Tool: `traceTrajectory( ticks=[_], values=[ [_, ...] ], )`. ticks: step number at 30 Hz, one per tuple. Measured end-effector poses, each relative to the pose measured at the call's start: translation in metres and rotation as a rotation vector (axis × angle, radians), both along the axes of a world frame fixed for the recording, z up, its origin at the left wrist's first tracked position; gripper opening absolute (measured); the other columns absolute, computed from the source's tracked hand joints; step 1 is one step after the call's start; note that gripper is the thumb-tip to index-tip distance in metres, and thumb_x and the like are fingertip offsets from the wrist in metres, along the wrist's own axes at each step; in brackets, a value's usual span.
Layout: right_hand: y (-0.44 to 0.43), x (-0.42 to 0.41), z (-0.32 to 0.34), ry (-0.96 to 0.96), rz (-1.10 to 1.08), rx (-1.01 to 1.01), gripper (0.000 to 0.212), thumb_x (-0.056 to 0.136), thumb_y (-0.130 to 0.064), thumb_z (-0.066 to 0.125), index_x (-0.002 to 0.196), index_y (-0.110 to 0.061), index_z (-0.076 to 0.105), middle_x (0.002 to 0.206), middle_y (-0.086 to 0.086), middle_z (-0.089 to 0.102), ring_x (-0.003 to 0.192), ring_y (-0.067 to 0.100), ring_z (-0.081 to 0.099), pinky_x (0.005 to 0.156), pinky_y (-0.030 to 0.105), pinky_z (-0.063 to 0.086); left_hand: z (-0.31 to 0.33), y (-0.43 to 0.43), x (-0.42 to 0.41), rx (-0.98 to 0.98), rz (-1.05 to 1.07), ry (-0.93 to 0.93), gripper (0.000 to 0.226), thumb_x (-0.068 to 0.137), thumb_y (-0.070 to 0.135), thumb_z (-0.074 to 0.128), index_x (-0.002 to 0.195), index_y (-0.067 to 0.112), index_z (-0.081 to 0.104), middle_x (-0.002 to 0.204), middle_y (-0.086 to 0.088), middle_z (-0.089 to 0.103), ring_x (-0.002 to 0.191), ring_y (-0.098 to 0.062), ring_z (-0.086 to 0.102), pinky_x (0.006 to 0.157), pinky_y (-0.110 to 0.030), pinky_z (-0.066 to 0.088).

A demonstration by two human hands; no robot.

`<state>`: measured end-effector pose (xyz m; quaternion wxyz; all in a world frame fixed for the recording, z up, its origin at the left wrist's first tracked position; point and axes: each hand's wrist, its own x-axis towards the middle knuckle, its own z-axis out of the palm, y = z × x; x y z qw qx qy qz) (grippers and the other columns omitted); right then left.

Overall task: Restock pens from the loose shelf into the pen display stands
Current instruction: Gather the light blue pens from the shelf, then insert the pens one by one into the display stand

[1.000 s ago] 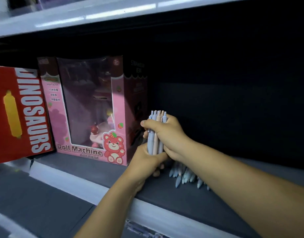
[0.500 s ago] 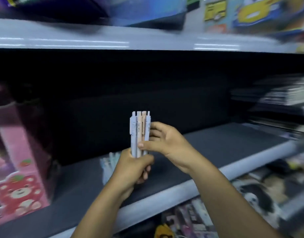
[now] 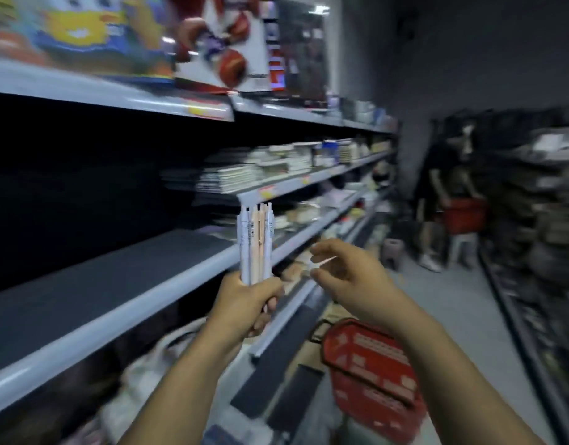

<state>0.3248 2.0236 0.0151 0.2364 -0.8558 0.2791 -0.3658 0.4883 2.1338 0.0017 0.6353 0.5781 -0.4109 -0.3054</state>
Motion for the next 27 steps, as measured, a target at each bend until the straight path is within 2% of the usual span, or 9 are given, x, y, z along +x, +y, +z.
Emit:
traceTrajectory(
  ticks=[4,9,12,17,20,23,27],
  values=[
    [-0.077,-0.130,-0.007,0.226,-0.261,-0.173,0.023,0.100,-0.033,0.056,0.122,-0.025,0.056,0.116,-0.009,0.059,0.105,0.011,0.059,0.086,0.035,0.052,-0.004,-0.103,-0.108,-0.014,-0.133,0.018,0.026,0.076,0.007,0.074,0.060,0.010,0.054,0.054,-0.012,0.042,0.038,-0.017,0.026,0.042,-0.022,0.025],
    [-0.164,-0.264,-0.013,0.459,-0.532,-0.253,0.033,0.102,-0.040,0.049,0.133,-0.027,0.046,0.129,-0.006,0.056,0.110,0.021,0.059,0.085,0.043,0.052,-0.012,-0.225,-0.238,0.000,-0.312,0.049,0.027,0.084,0.001,0.068,0.063,0.006,0.052,0.054,-0.013,0.043,0.037,-0.017,0.027,0.045,-0.026,0.027],
    [-0.215,-0.323,-0.023,0.542,-0.638,-0.278,0.035,0.103,-0.041,0.046,0.135,-0.026,0.044,0.127,-0.004,0.056,0.109,0.023,0.059,0.080,0.040,0.053,-0.022,-0.294,-0.295,0.012,-0.374,0.094,0.025,0.084,-0.001,0.067,0.066,0.006,0.052,0.051,-0.009,0.044,0.036,-0.016,0.026,0.047,-0.026,0.025],
    [-0.318,-0.382,-0.054,0.627,-0.742,-0.266,0.033,0.103,-0.041,0.044,0.130,-0.023,0.046,0.125,-0.001,0.057,0.109,0.024,0.058,0.076,0.039,0.051,-0.043,-0.413,-0.355,0.030,-0.449,0.084,0.026,0.080,0.001,0.070,0.062,0.008,0.053,0.051,-0.008,0.047,0.036,-0.016,0.029,0.045,-0.024,0.026],
    [-0.393,-0.398,-0.066,0.650,-0.774,-0.257,0.032,0.102,-0.041,0.044,0.128,-0.022,0.047,0.124,-0.001,0.056,0.109,0.024,0.057,0.075,0.039,0.051,-0.053,-0.495,-0.376,0.029,-0.490,0.082,0.025,0.083,-0.003,0.067,0.067,0.008,0.051,0.054,-0.010,0.048,0.037,-0.016,0.029,0.045,-0.025,0.026],
    [-0.481,-0.408,-0.063,0.666,-0.792,-0.243,0.033,0.102,-0.041,0.044,0.128,-0.021,0.047,0.123,0.000,0.056,0.107,0.025,0.056,0.074,0.037,0.049,-0.049,-0.587,-0.393,0.036,-0.523,0.076,0.018,0.083,-0.002,0.066,0.074,0.007,0.053,0.056,-0.010,0.048,0.039,-0.016,0.030,0.044,-0.024,0.027],
    [-0.599,-0.425,-0.045,0.665,-0.802,-0.240,0.035,0.102,-0.042,0.046,0.130,-0.021,0.045,0.119,0.001,0.055,0.104,0.026,0.055,0.072,0.036,0.045,-0.032,-0.707,-0.417,0.042,-0.577,0.054,0.019,0.083,-0.002,0.066,0.072,0.005,0.051,0.052,-0.007,0.047,0.037,-0.015,0.031,0.044,-0.023,0.028]
  ],
)
